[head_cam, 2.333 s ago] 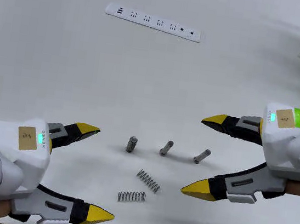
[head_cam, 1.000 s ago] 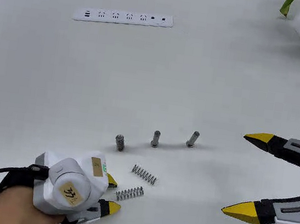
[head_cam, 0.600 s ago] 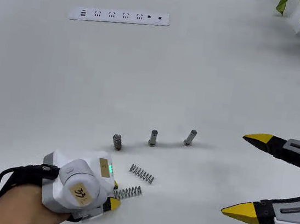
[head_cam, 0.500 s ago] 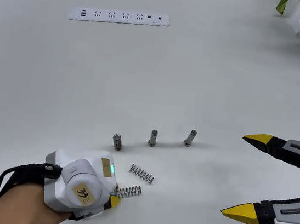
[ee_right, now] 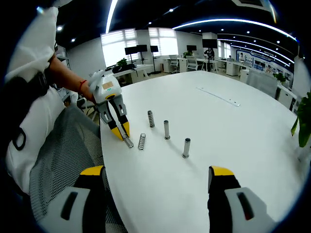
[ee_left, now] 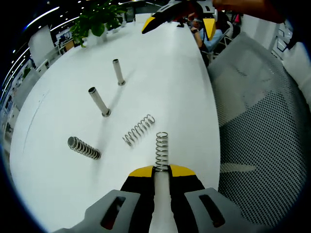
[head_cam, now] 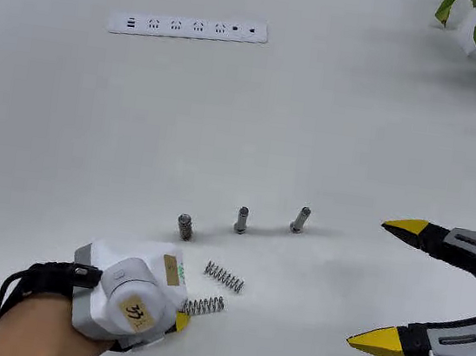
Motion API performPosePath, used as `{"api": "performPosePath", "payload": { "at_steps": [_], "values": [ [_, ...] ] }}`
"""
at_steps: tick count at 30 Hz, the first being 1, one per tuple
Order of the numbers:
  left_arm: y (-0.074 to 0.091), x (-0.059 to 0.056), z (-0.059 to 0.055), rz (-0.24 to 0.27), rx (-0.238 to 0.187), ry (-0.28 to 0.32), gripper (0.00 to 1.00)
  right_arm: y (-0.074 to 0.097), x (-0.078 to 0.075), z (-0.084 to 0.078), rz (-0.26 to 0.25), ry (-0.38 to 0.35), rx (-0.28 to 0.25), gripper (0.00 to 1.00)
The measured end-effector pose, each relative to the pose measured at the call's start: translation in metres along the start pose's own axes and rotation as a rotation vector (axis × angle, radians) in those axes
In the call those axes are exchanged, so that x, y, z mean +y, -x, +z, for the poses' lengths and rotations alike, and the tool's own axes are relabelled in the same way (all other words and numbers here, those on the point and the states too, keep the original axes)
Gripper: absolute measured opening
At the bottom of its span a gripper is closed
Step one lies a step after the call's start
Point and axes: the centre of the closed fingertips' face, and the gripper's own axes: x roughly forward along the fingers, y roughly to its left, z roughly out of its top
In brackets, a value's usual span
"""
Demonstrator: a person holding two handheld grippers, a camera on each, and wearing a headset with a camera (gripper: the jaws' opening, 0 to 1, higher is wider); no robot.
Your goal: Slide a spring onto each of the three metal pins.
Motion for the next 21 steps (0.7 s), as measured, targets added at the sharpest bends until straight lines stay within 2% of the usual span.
{"api": "performPosePath", "payload": {
  "at_steps": [13, 17, 21],
  "values": [
    [0.009, -0.003, 0.003, -0.01, -0.052, 0.063, 0.1, -0.014, 0.012, 0.008, 0.02, -0.009, -0.019, 0.86],
    [0.016, -0.005, 0.006, -0.01, -0.08, 0.083, 0.1, -0.015, 0.017, 0.013, 0.027, -0.01, -0.024, 0.86],
    [0.026, -0.008, 0.016, -0.013, -0.139, 0.124, 0.1, -0.016, 0.023, 0.025, 0.04, -0.042, -0.058, 0.85]
  ]
}}
